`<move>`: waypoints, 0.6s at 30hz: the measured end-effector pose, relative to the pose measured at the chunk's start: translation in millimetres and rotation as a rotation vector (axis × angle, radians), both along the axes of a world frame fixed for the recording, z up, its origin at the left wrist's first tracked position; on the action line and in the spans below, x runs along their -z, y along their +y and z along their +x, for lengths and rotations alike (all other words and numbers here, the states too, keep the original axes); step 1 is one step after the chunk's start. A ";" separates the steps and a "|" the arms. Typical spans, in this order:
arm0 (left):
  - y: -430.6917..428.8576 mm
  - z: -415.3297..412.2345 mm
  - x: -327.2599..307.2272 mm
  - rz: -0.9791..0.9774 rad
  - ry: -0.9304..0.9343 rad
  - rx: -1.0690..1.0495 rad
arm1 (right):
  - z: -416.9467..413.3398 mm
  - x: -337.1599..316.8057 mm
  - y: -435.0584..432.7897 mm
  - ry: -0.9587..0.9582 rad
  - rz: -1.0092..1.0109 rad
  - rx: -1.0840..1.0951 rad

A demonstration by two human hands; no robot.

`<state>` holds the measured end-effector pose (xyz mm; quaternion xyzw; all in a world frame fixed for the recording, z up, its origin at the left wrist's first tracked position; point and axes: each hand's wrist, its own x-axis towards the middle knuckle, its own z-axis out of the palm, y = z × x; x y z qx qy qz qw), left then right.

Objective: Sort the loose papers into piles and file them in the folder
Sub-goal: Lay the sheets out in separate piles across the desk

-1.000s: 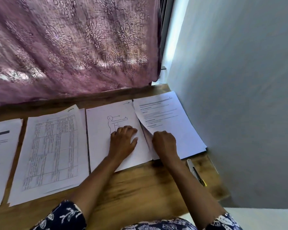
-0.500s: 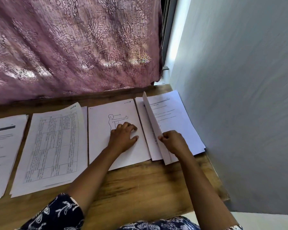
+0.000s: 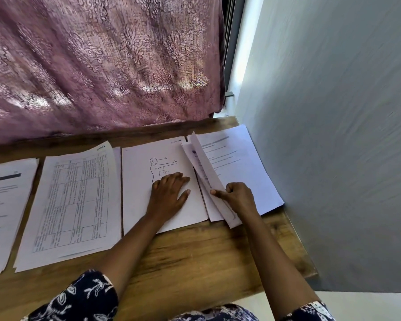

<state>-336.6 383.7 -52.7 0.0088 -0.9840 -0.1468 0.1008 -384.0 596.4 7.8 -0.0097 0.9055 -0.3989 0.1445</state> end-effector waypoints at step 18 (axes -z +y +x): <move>-2.9 9.4 -72.9 1.259 -0.185 -0.323 | 20.9 -22.1 -16.9 0.298 -0.196 0.073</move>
